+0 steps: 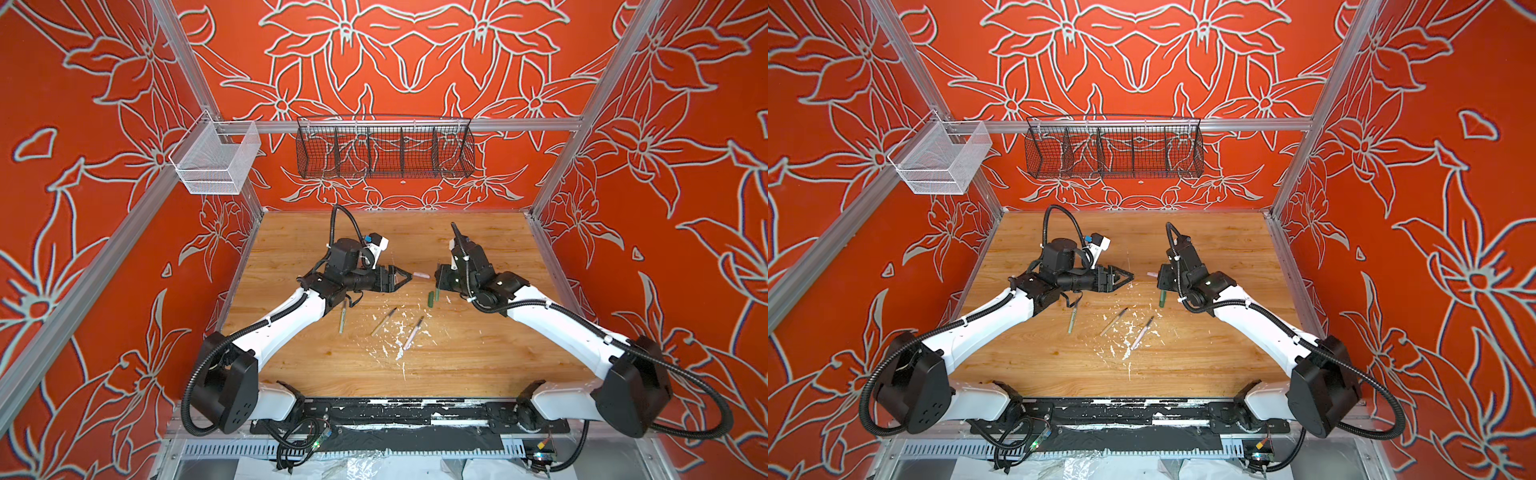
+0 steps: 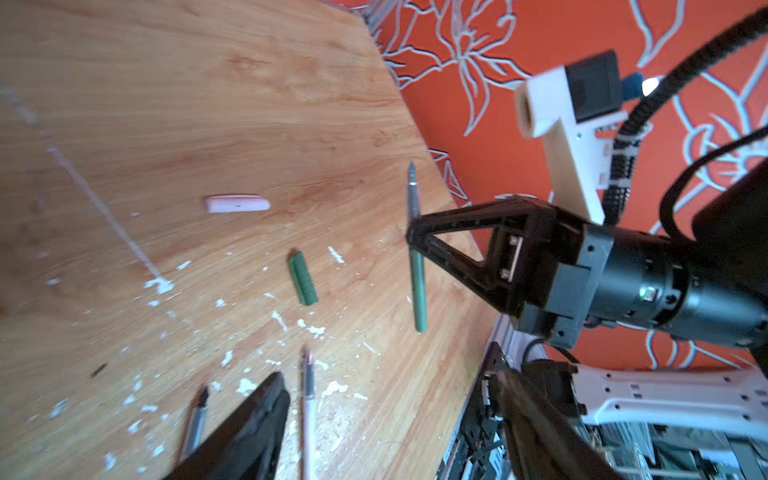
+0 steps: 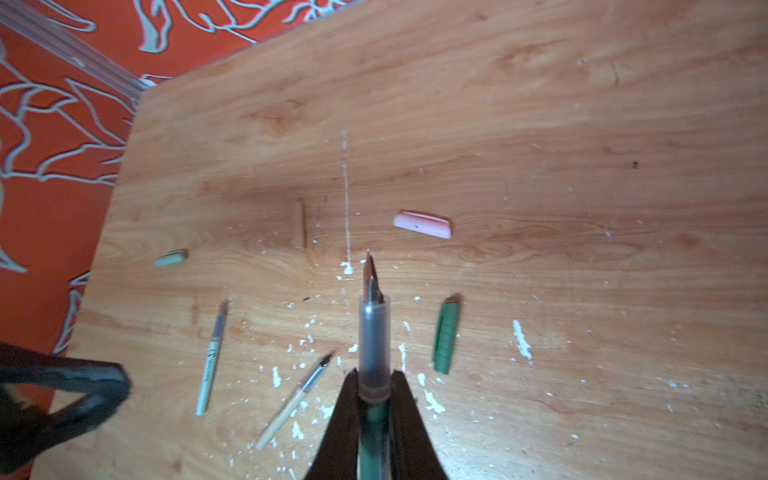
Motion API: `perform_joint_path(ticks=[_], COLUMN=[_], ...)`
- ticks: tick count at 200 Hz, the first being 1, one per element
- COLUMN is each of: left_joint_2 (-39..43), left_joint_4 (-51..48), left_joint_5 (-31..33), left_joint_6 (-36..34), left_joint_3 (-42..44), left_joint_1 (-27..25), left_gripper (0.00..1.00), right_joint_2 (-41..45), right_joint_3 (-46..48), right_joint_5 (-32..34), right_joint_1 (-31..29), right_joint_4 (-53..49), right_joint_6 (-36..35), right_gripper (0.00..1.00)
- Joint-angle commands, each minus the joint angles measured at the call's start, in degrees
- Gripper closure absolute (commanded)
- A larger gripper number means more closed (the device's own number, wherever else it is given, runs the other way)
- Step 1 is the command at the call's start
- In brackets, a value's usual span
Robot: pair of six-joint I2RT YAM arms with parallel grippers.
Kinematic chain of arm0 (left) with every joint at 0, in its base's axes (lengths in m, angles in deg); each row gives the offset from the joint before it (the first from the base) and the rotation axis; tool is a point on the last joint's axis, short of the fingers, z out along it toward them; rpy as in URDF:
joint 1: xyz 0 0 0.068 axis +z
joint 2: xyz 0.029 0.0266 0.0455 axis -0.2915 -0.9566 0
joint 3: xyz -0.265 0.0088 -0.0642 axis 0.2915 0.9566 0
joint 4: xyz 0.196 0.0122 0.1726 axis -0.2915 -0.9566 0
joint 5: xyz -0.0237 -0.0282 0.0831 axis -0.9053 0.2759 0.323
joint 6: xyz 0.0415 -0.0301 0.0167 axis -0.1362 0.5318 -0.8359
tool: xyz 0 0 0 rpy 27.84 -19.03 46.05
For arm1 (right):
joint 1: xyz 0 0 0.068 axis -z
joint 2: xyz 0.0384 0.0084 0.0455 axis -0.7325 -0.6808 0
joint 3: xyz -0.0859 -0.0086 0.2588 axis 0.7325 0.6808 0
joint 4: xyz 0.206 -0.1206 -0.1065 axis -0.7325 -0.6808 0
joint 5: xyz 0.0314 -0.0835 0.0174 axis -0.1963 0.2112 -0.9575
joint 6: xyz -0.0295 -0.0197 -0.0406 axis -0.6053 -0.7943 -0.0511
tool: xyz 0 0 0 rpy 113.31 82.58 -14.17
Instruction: Insert the pens into the pen caps
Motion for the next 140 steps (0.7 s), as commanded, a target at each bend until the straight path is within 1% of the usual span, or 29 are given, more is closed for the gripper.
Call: perform_joint_path(ticks=[1, 24, 62, 83, 99, 119, 140], left_joint_2=[0.92, -0.55, -1.53, -2.22, -2.59, -3.14, -3.79], left_joint_4=[9.12, 10.23, 14.43, 13.04, 11.91, 12.7, 13.29], left_joint_5=[-5.42, -5.88, -6.05, -5.42, -4.48, -5.37, -6.14], left_joint_6=[-2.29, -2.16, -0.43, -0.95, -1.56, -0.96, -0.35], left_joint_3=[1.35, 1.33, 2.78, 2.3, 1.96, 2.0, 1.92], left_joint_1=[-2.18, -3.03, -3.37, -3.66, -3.74, -3.99, -4.18], left_gripper=[0.22, 0.23, 0.28, 0.33, 0.34, 0.36, 0.42], right_joint_2=[0.85, 1.29, 2.72, 3.26, 3.81, 4.22, 4.04], right_joint_3=[-2.94, -3.71, -3.21, -2.53, -2.1, -1.69, -1.77], right_joint_5=[-1.09, -1.56, -1.93, -2.23, -2.07, -2.16, -3.07], right_joint_1=[-2.24, -4.01, -5.31, -5.57, -5.77, -5.87, -5.95], right_joint_4=[1.25, 2.26, 4.39, 5.82, 6.61, 7.76, 8.84], right_joint_6=[0.16, 1.32, 3.23, 4.25, 4.71, 5.08, 5.7], right_gripper=[0.93, 0.93, 0.93, 0.94, 0.94, 0.94, 0.94])
